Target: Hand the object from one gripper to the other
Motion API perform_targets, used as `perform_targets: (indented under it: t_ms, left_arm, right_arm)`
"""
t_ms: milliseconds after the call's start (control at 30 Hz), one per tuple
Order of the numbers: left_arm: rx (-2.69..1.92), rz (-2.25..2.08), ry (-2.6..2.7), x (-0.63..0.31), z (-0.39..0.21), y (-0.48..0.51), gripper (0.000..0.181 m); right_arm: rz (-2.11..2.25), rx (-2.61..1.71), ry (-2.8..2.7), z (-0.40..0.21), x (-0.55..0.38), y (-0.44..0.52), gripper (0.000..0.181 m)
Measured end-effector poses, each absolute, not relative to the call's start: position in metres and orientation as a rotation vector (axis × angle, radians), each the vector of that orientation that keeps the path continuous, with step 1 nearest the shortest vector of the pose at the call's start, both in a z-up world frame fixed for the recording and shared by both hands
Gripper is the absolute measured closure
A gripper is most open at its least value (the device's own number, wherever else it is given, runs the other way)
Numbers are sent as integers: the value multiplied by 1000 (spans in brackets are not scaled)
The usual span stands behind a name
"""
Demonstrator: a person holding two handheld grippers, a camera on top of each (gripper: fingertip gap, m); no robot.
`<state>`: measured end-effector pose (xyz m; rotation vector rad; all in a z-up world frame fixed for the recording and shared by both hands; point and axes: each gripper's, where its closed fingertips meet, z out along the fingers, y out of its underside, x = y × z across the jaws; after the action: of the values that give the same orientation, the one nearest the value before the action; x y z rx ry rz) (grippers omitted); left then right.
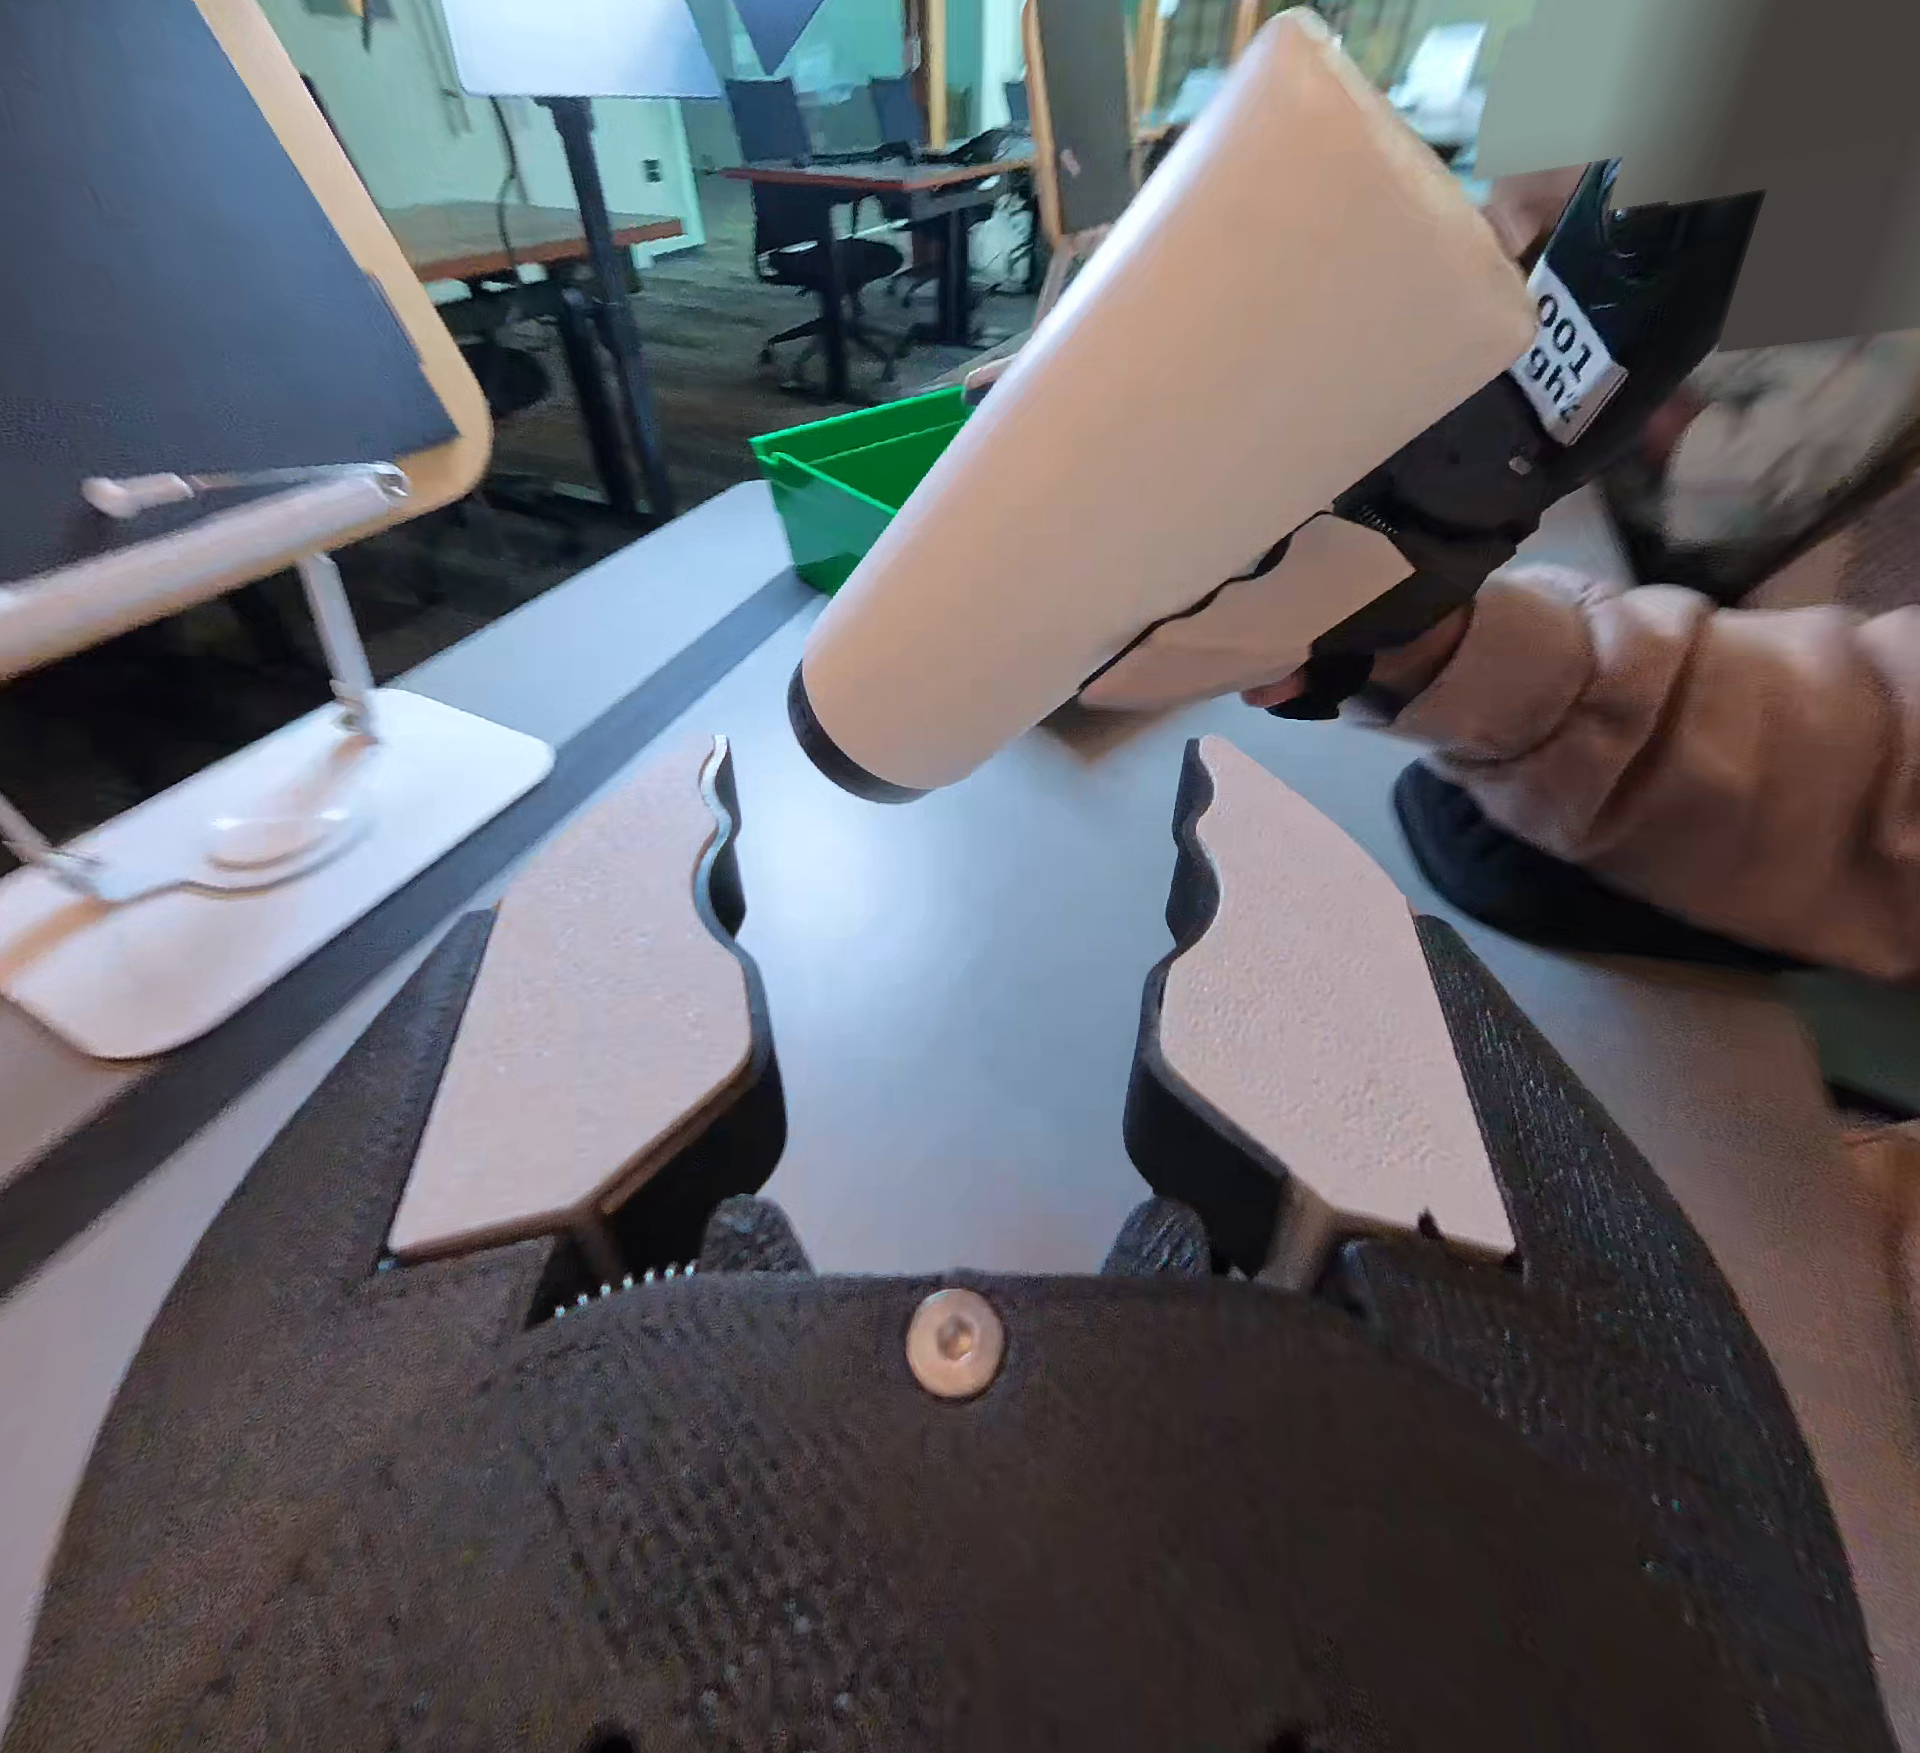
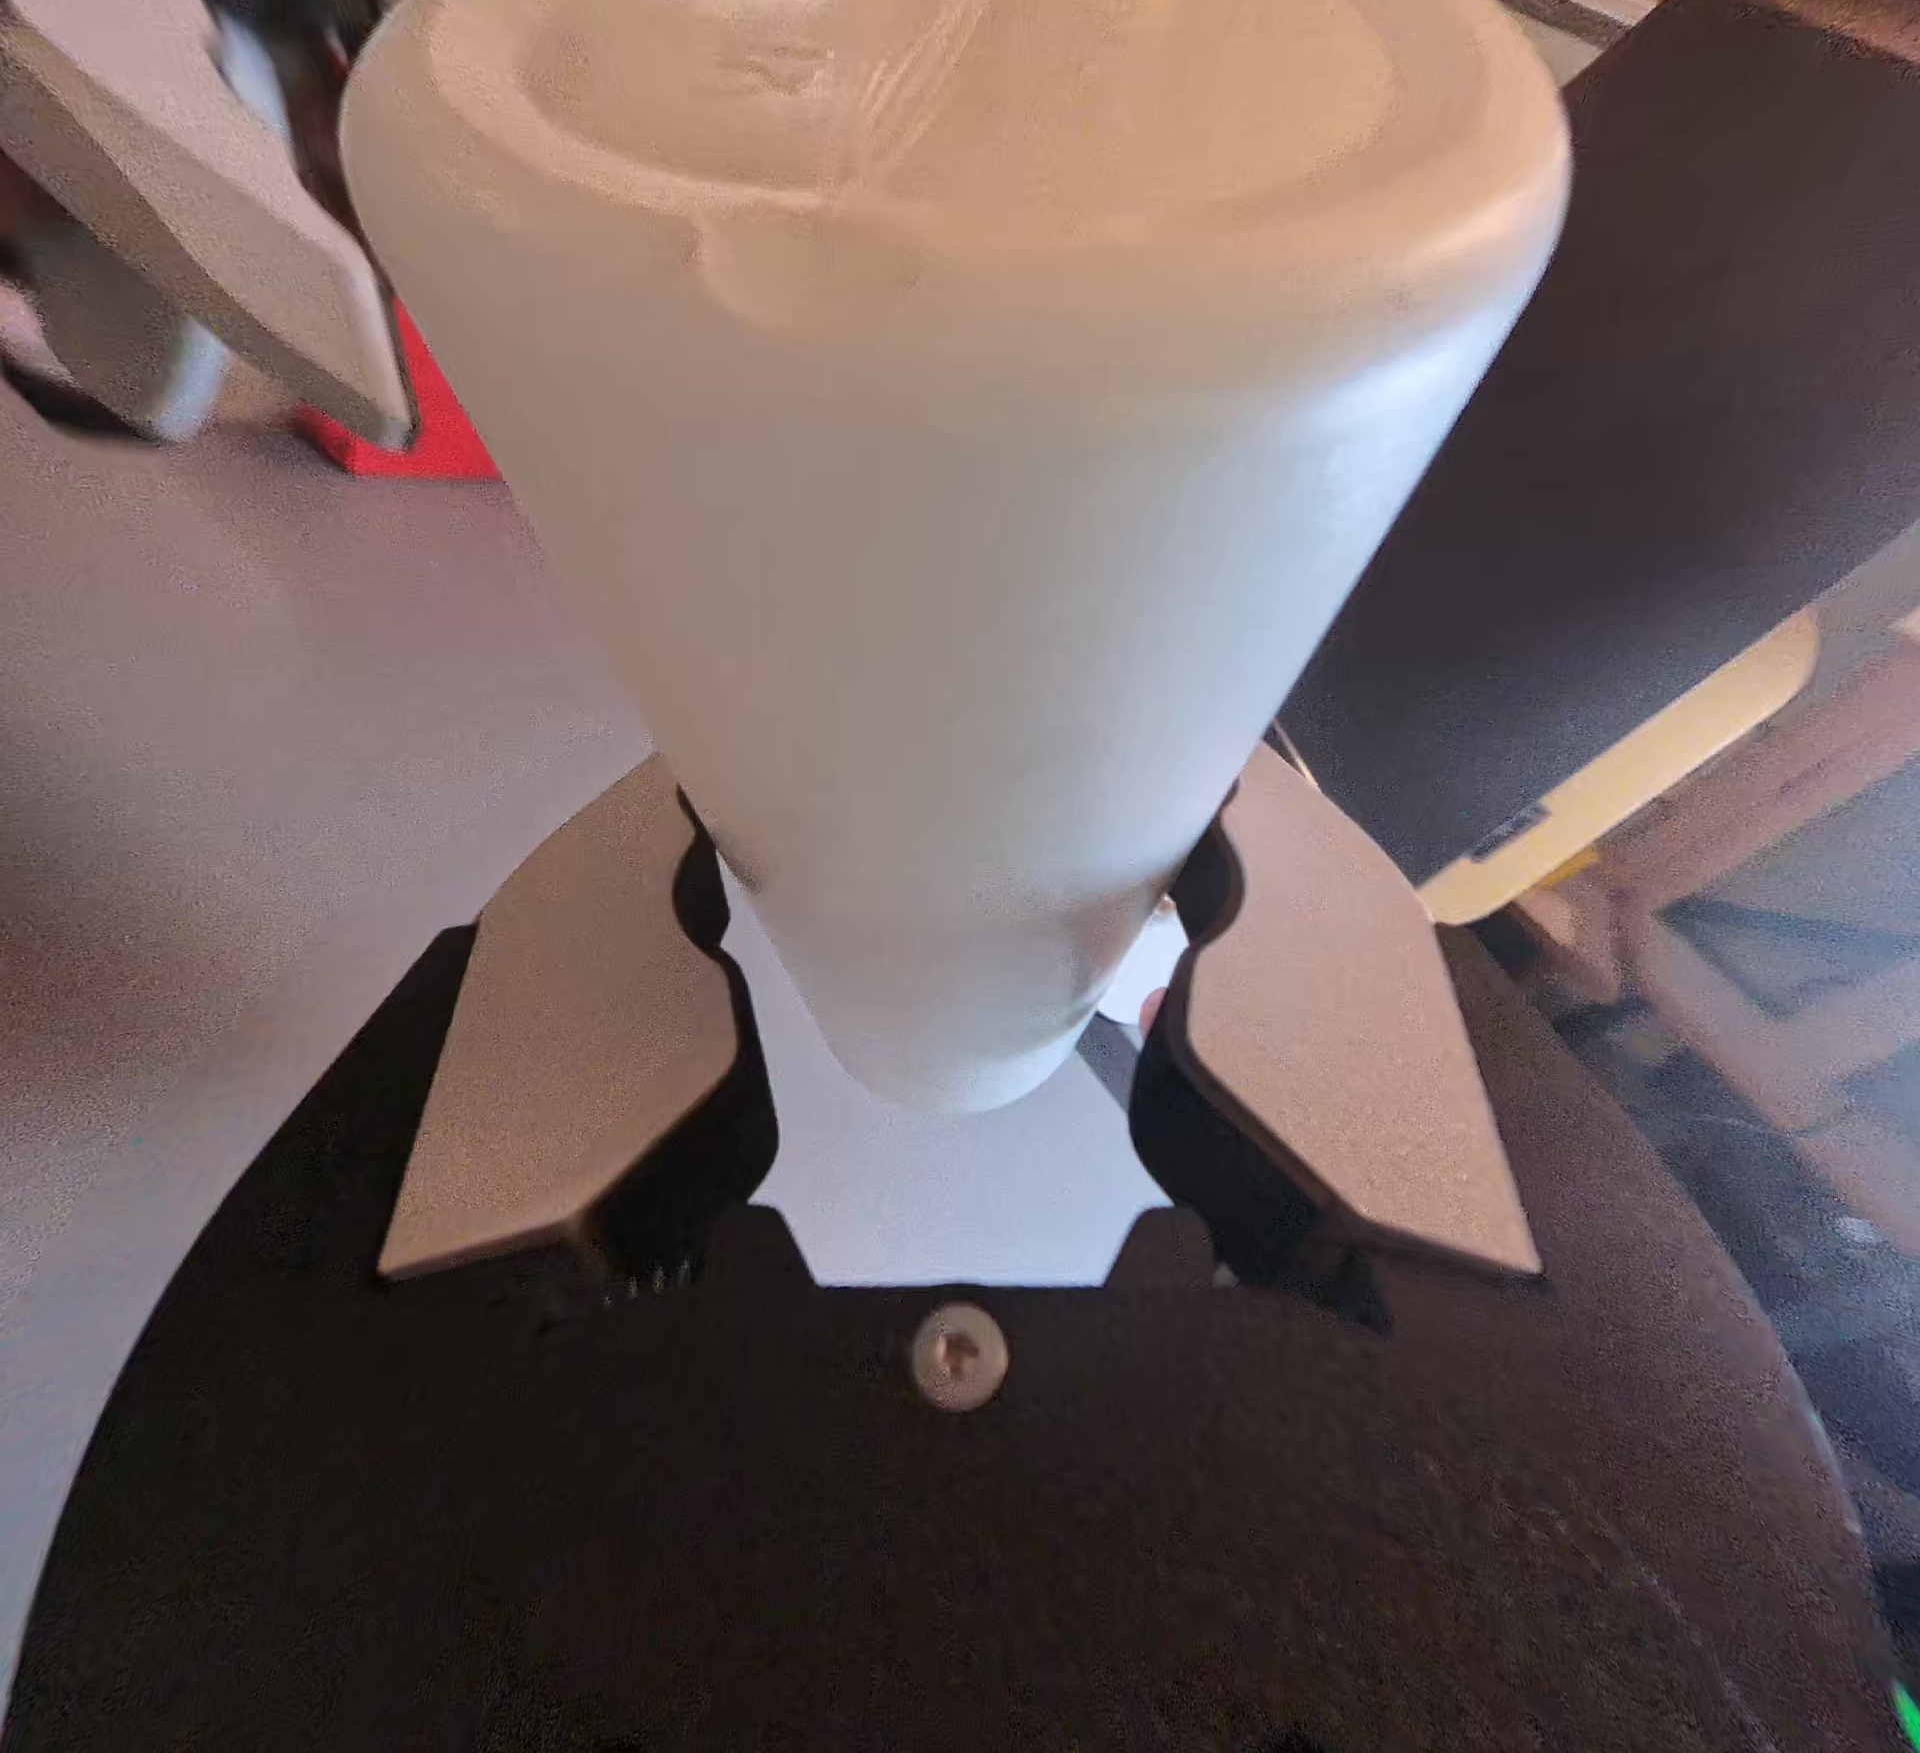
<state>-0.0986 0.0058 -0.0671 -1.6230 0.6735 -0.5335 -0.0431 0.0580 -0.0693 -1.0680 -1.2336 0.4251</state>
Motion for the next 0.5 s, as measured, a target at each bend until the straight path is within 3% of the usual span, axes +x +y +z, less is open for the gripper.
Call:
perform_targets:
  t_ms: [233, 500]
  left_arm:
    - [-1695, 96, 955, -76, -83, -9, 97]
    - [-1738, 393, 1141, -72, -137, 3, 91]
  right_arm:
    - [-295, -864, -1464, -131, -60, 80, 94]
    - [-315, -876, -1571, -159, -67, 77, 93]
